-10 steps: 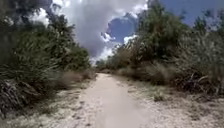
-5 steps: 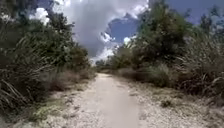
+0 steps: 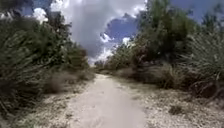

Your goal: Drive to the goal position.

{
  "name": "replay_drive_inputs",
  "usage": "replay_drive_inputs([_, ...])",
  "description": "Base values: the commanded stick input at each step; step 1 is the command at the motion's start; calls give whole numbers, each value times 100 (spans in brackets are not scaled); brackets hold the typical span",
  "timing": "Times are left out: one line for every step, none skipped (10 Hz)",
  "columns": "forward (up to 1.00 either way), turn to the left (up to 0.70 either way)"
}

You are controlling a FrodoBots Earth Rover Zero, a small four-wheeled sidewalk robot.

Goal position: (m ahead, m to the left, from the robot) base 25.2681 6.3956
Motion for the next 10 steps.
replay_drive_inputs([50, 0])
replay_drive_inputs([50, 9])
replay_drive_inputs([50, 21])
replay_drive_inputs([50, 0])
replay_drive_inputs([50, 0])
replay_drive_inputs([50, 0])
replay_drive_inputs([50, 0])
replay_drive_inputs([50, 0])
replay_drive_inputs([50, 0])
replay_drive_inputs([50, 0])
